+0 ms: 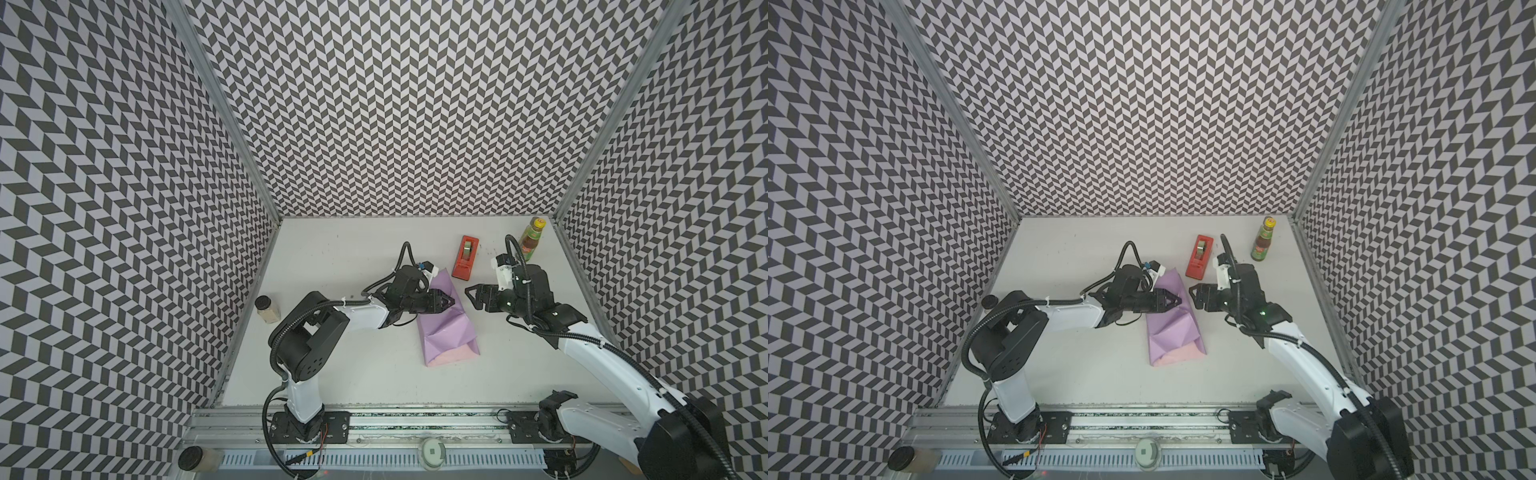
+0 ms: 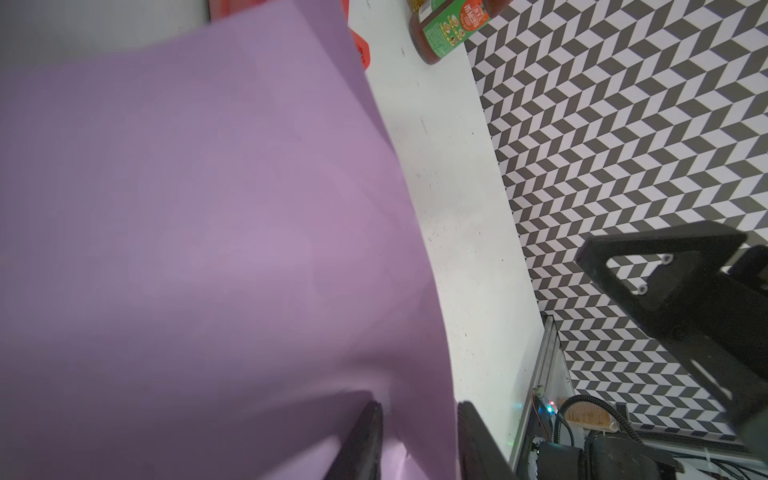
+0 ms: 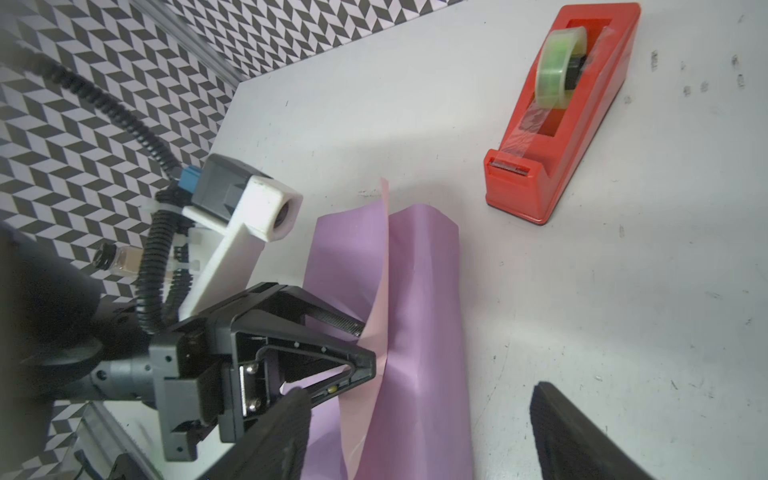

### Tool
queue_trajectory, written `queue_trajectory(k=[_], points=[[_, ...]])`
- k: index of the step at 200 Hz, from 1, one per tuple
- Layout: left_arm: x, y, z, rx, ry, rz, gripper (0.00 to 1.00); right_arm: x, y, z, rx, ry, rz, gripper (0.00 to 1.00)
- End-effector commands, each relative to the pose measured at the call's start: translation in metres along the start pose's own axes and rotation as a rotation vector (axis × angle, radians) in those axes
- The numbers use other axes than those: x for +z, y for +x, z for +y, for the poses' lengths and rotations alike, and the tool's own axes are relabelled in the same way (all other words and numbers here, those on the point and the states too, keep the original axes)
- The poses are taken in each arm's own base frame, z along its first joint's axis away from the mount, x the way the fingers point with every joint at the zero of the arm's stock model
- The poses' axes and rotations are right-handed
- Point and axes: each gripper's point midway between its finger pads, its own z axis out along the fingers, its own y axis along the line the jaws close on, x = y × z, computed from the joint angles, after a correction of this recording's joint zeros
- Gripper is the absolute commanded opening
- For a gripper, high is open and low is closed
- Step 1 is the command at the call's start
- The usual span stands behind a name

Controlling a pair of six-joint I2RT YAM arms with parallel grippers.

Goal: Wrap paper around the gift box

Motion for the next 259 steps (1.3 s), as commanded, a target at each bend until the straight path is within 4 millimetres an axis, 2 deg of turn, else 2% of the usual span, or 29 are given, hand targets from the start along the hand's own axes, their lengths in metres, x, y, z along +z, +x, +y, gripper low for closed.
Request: queue_trajectory(k=[1,48,96,127,170,198,217,259], points=[[0.009,0.033,0.043,-0.062,-0.129,0.087,0.38,0.001,0.002,0.017,-0.048,-0.056,0.008,0.86],[0.011,0.032,0.042,-0.067,-0.122,0.085,0.44,0.009,0.026,0.013,-0.039,-0.046,0.035,0.90],[0.012,0.031,0.041,-0.075,-0.113,0.083,0.44,0.018,0.047,0.022,-0.040,-0.104,0.046,0.88],[0.012,0.030,0.041,-0.074,-0.112,0.083,0.44,0.028,0.057,0.020,-0.043,-0.109,0.079,0.74],[0.012,0.031,0.042,-0.074,-0.113,0.085,0.45,0.035,0.051,0.025,-0.059,-0.125,0.077,0.56],[0.012,0.030,0.042,-0.073,-0.113,0.083,0.45,0.041,0.053,0.023,-0.062,-0.115,0.098,0.40],[0.012,0.030,0.042,-0.073,-0.113,0.082,0.46,0.044,0.058,0.014,-0.053,-0.070,0.115,0.33],[0.011,0.026,0.039,-0.071,-0.100,0.077,0.49,0.051,0.068,-0.010,-0.019,0.041,0.137,0.23]])
